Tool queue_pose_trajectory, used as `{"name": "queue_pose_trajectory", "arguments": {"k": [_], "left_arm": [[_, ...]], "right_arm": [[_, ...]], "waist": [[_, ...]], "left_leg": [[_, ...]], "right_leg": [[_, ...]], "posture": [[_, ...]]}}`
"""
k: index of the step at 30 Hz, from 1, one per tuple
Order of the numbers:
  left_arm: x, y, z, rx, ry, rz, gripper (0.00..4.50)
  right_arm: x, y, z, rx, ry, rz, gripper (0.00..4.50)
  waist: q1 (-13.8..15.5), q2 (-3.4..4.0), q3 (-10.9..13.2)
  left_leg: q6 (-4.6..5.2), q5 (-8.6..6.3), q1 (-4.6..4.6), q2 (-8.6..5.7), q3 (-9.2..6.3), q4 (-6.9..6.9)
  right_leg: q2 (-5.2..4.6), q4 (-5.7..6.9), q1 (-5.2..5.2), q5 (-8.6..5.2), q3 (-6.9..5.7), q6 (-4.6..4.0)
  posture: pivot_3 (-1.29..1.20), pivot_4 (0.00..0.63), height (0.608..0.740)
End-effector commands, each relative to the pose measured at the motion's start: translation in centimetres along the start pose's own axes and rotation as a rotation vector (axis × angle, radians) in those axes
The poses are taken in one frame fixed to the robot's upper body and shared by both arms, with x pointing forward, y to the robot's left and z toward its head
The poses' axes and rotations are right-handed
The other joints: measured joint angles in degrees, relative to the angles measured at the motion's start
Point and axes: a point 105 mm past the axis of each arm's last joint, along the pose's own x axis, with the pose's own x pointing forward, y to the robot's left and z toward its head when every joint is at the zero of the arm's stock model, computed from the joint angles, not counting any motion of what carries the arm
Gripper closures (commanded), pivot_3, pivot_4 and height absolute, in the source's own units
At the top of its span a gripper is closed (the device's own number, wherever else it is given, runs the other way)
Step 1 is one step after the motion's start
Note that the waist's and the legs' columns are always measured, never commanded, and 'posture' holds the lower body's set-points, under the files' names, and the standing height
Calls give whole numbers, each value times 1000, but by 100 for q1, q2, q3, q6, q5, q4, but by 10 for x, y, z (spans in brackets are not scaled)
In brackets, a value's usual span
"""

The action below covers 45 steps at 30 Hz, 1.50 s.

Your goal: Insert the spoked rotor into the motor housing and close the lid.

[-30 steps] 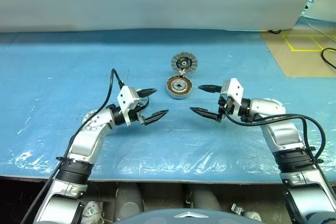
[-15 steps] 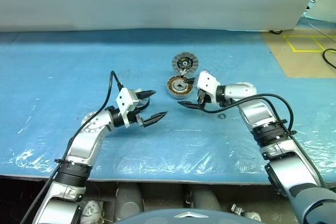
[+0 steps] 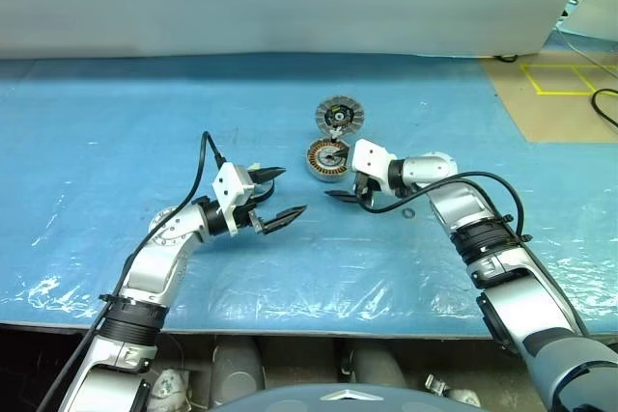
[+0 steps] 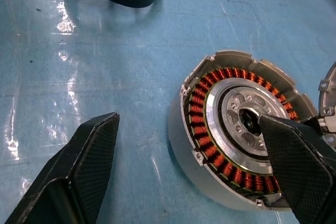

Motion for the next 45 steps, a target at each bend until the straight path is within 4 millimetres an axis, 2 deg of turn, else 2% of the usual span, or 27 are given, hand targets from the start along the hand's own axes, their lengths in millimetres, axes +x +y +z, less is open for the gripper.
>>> {"name": "queue_pose_trajectory", "arguments": {"k": [1, 4, 13, 23, 27, 32, 35, 40, 45], "left_arm": [[-1, 2, 10, 41, -25, 6, 0], [-1, 2, 10, 41, -23, 6, 0], [-2, 2, 9, 37, -21, 9, 0], [-1, 2, 9, 35, -22, 8, 0], [-1, 3, 9, 37, -21, 10, 0], [-2, 3, 8, 38, -18, 8, 0], [-2, 2, 8, 37, -16, 3, 0], [-3, 1, 8, 35, -12, -5, 0], [-3, -5, 5, 23, -7, -32, 0]], "right_arm": [[1, -7, 10, -48, -21, -18, 407], [4, -7, 10, -54, -19, -22, 1272], [5, -11, 13, -83, -25, -46, 4446], [5, -12, 13, -103, -15, -45, 4480], [5, -6, 16, -98, -30, -2, 4480], [-2, 17, 21, -91, -64, 149, 4480], [-11, 34, 17, -74, -51, 248, 4480], [-24, 57, 16, -60, -47, 354, 4480], [-31, 72, 20, -41, -55, 400, 4480]], "waist": [[-1, 0, 0], [-3, 0, 0], [-1, 0, 0], [-1, 0, 0], [-1, 0, 0], [2, 0, 0], [5, 0, 0], [7, 0, 0], [3, 0, 0]], "left_leg": [[0, 0, 0, 0, 0, 0], [0, 0, 0, 0, 0, 0], [1, 0, 1, 0, 0, 0], [1, 0, 1, 0, 0, 2], [1, 0, 1, 0, 0, 2], [2, -1, 0, 2, 0, 2], [3, -1, 0, 4, -1, -1], [16, -9, 1, 4, -1, 0], [21, -12, 3, 4, -2, 0]], "right_leg": [[0, 0, 0, 0, 0, 0], [0, 0, 0, 0, 0, 0], [0, 2, 0, 0, 0, -1], [-1, 4, 0, -1, 0, -1], [-1, 4, 0, -1, -1, -1], [0, 4, 0, -1, -3, -1], [1, 4, 0, -1, -6, -2], [0, 5, 1, -2, -6, -3], [-1, 5, 2, -2, -5, -4]], "posture": [[0, 150, 740], [0, 150, 740], [0, 150, 740], [0, 150, 740], [0, 150, 740], [0, 150, 740], [0, 150, 740], [0, 150, 740], [0, 150, 740]]}}
